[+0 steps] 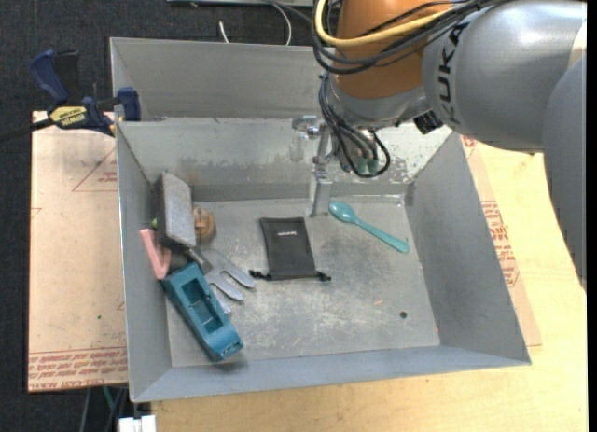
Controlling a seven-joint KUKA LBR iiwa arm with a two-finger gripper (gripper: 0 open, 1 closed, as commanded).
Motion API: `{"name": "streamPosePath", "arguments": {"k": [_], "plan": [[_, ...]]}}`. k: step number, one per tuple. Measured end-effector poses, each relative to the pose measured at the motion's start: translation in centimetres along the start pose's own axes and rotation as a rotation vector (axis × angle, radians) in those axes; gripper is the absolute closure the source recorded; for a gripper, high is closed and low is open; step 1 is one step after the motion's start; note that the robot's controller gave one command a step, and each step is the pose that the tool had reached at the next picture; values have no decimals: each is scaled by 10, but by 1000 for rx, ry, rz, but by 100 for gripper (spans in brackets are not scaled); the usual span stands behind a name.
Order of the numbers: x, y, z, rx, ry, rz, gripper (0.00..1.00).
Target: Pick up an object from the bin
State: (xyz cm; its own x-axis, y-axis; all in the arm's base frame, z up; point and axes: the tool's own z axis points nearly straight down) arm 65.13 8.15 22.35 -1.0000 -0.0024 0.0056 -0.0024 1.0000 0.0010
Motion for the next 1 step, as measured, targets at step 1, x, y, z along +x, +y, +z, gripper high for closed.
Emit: {"name": "streamPosePath", "arguments": {"k": [1], "plan": [[-1,0,-5,-1,-8,2,0]]}}
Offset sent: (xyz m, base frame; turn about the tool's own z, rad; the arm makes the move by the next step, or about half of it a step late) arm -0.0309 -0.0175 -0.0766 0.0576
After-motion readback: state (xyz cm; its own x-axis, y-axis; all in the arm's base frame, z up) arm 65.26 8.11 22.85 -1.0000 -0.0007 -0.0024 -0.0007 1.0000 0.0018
